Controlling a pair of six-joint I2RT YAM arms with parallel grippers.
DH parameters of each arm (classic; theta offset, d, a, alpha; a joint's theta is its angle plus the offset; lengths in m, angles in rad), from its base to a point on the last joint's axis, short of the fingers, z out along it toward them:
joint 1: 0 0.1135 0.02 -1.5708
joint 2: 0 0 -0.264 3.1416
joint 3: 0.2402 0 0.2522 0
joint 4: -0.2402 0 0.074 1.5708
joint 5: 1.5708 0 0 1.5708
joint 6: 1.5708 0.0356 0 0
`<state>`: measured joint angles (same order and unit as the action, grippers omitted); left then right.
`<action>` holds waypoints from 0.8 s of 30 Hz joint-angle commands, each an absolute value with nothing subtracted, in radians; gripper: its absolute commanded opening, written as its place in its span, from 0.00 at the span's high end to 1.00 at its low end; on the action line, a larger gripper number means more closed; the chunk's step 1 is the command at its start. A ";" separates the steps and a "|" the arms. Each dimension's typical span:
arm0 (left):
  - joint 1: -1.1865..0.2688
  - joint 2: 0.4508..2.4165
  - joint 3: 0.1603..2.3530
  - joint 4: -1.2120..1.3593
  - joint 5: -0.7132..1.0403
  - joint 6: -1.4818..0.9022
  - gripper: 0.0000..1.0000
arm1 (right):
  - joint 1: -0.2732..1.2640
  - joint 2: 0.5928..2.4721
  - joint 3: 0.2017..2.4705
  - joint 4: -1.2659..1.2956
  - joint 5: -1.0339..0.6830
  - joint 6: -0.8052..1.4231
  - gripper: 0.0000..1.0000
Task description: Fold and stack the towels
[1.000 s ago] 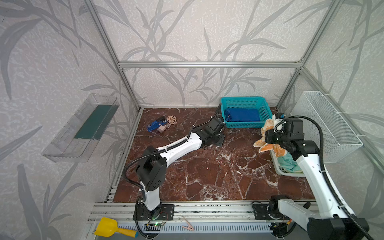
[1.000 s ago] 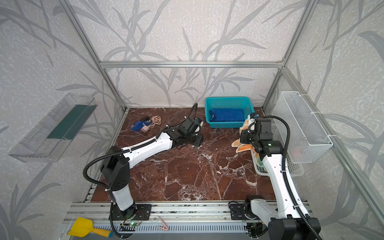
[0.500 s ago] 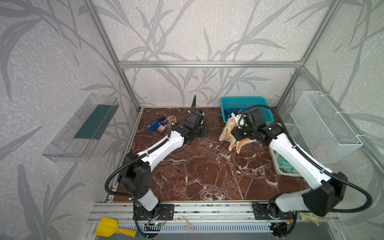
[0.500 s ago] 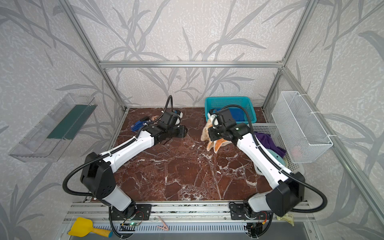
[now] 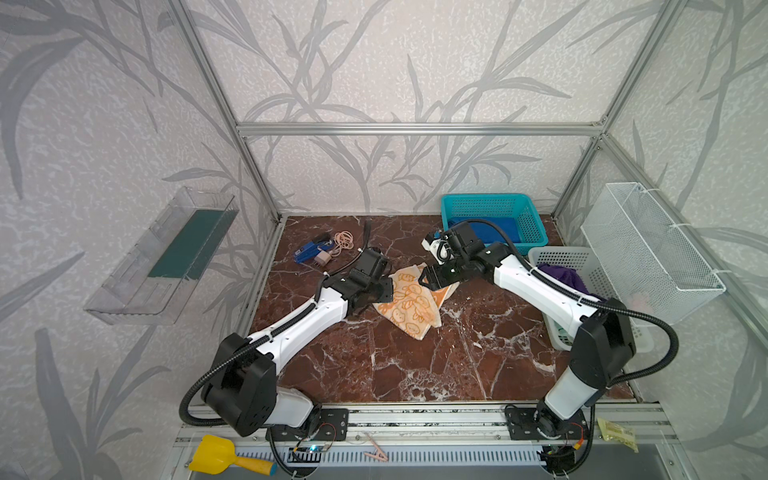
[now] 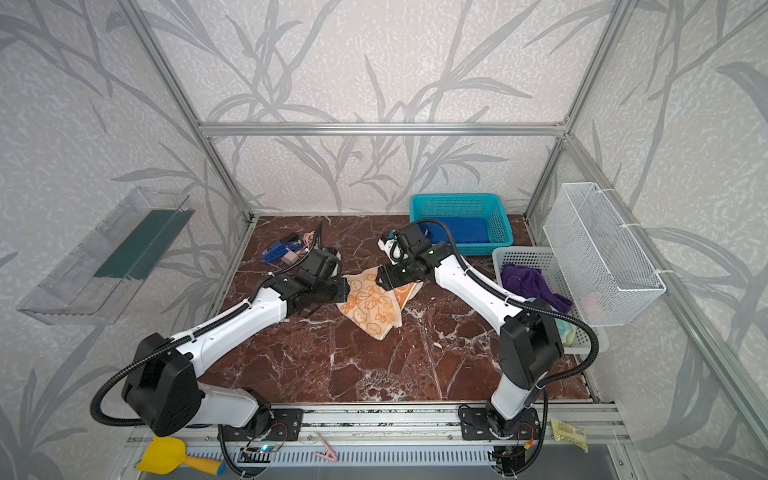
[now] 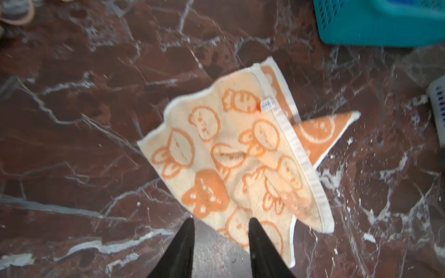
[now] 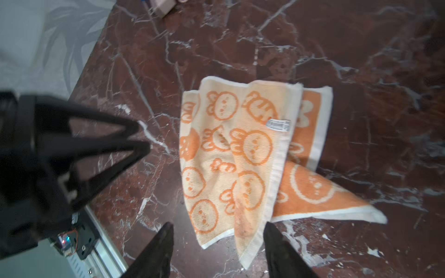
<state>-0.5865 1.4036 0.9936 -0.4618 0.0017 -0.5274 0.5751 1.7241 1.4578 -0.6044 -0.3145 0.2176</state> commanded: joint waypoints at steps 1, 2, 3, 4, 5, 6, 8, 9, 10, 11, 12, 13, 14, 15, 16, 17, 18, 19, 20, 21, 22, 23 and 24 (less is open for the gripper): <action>-0.639 1.400 0.960 -0.459 0.006 -0.645 0.62 | 0.524 1.839 1.500 -0.637 -0.308 0.275 0.43; -0.645 1.414 0.959 -0.445 0.012 -0.667 0.62 | 0.521 1.876 1.527 -0.670 -0.314 0.279 0.44; -0.643 1.430 0.959 -0.433 0.014 -0.690 0.62 | 0.522 1.906 1.555 -0.709 -0.315 0.278 0.44; -0.638 1.441 0.966 -0.423 0.006 -0.700 0.62 | 0.525 1.925 1.569 -0.732 -0.318 0.282 0.45; -0.628 1.457 0.986 -0.416 0.007 -0.698 0.62 | 0.529 1.929 1.561 -0.737 -0.319 0.293 0.45; -0.613 1.478 1.015 -0.407 0.012 -0.684 0.60 | 0.536 1.916 1.531 -0.717 -0.321 0.306 0.45; -0.572 1.548 1.105 -0.430 0.041 -0.656 0.57 | 0.542 1.871 1.446 -0.668 -0.322 0.341 0.44; -0.550 1.598 1.170 -0.460 0.055 -0.639 0.56 | 0.545 1.846 1.399 -0.642 -0.325 0.362 0.43; -0.534 1.643 1.232 -0.493 0.062 -0.625 0.56 | 0.547 1.825 1.361 -0.624 -0.327 0.379 0.42; -0.520 1.700 1.304 -0.535 0.066 -0.610 0.55 | 0.552 1.801 1.318 -0.607 -0.325 0.398 0.41; -0.511 1.758 1.382 -0.581 0.060 -0.597 0.55 | 0.559 1.782 1.278 -0.594 -0.321 0.412 0.40; -0.511 1.806 1.446 -0.610 0.051 -0.584 0.55 | 0.565 1.768 1.249 -0.583 -0.320 0.423 0.40; -0.512 1.860 1.513 -0.637 0.034 -0.573 0.55 | 0.572 1.752 1.216 -0.569 -0.319 0.435 0.40; -0.512 1.912 1.579 -0.659 0.017 -0.568 0.55 | 0.577 1.739 1.187 -0.552 -0.321 0.449 0.40; -0.514 1.955 1.632 -0.675 0.008 -0.569 0.56 | 0.581 1.730 1.162 -0.537 -0.324 0.461 0.40; -0.515 2.008 1.697 -0.700 -0.003 -0.570 0.61 | 0.583 1.724 1.140 -0.518 -0.332 0.474 0.40; -0.517 2.059 1.766 -0.731 -0.016 -0.569 0.65 | 0.583 1.720 1.122 -0.502 -0.337 0.486 0.40; -0.521 2.102 1.821 -0.756 -0.033 -0.564 0.65 | 0.583 1.720 1.111 -0.490 -0.342 0.492 0.40; -0.528 2.149 1.879 -0.785 -0.062 -0.562 0.65 | 0.583 1.721 1.103 -0.479 -0.346 0.498 0.41; -0.536 2.190 1.933 -0.810 -0.089 -0.557 0.65 | 0.583 1.724 1.100 -0.471 -0.352 0.499 0.42; -0.543 2.222 1.976 -0.827 -0.108 -0.550 0.65 | 0.583 1.728 1.100 -0.465 -0.358 0.500 0.43; -0.552 2.258 2.024 -0.847 -0.129 -0.540 0.65 | 0.583 1.734 1.101 -0.461 -0.365 0.500 0.44; -0.561 2.292 2.073 -0.870 -0.151 -0.531 0.64 | 0.584 1.741 1.102 -0.456 -0.373 0.500 0.45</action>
<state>-0.5350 2.2311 1.9736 -0.7288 -0.0532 -0.5613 0.5816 1.7454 1.1015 -0.5117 -0.3416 0.4763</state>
